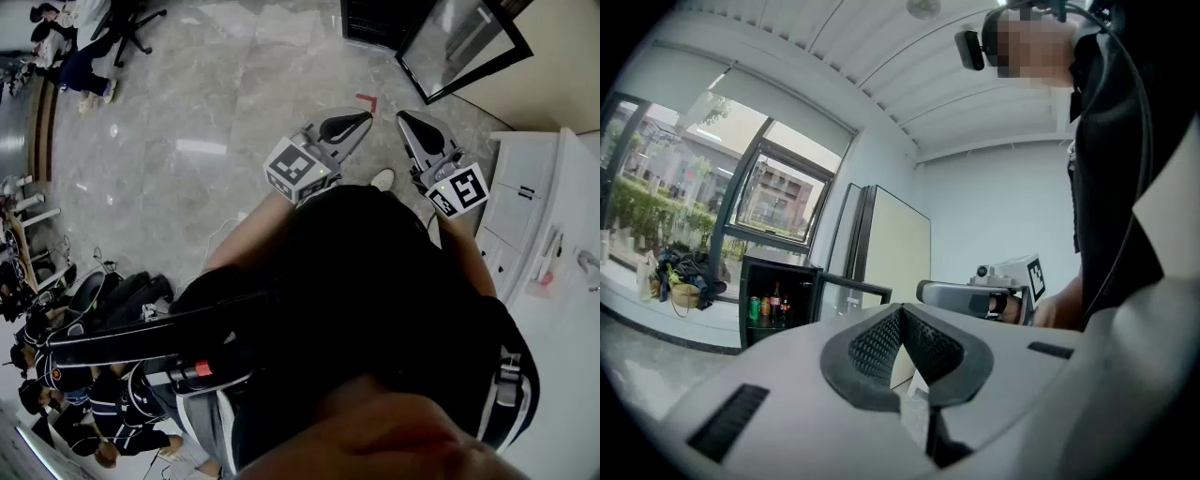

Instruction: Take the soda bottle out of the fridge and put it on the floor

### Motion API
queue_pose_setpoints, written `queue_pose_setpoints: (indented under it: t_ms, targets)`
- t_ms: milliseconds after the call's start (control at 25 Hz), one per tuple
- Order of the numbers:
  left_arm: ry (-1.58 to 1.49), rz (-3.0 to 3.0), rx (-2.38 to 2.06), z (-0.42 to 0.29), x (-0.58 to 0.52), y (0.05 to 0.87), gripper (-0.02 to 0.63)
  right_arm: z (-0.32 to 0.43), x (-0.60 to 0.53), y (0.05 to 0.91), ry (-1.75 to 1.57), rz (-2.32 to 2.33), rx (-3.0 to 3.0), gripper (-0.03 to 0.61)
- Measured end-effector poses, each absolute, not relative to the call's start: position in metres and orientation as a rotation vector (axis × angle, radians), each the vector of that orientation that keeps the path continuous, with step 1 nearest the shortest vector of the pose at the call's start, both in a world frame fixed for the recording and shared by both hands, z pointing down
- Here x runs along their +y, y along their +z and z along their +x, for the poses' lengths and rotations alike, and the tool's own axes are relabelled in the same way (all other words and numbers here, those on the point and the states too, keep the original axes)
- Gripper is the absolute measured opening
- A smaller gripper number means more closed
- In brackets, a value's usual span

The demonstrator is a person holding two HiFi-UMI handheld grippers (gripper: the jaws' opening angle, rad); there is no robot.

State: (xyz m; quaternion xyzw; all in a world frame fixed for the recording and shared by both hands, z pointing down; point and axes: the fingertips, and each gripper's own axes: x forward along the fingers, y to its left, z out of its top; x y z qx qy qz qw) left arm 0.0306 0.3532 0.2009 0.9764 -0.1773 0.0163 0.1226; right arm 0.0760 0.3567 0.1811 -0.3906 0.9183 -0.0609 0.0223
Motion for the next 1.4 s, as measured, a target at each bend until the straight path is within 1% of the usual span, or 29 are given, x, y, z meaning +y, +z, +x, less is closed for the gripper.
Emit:
queue_pose_setpoints:
  t_ms: [520,720,1040,1400]
  targets:
    - [0.054,2.872,-0.524,0.037,0.357,0.196,0.003,0.086,0.358,0.182,-0.205,-1.231,2.83,0.012]
    - [0.048,2.852,-0.545,0.046,0.354,0.198,0.003,0.092,0.368,0.18,-0.149,-1.051,2.847,0.012]
    - [0.038,2.839,-0.555,0.07,0.35,0.2,0.003,0.12,0.362,0.196,-0.182,-1.079,2.871,0.012]
    - [0.058,2.846,-0.638,0.111,0.346,0.197,0.003,0.155,0.358,0.191,-0.127,-1.02,2.885,0.012]
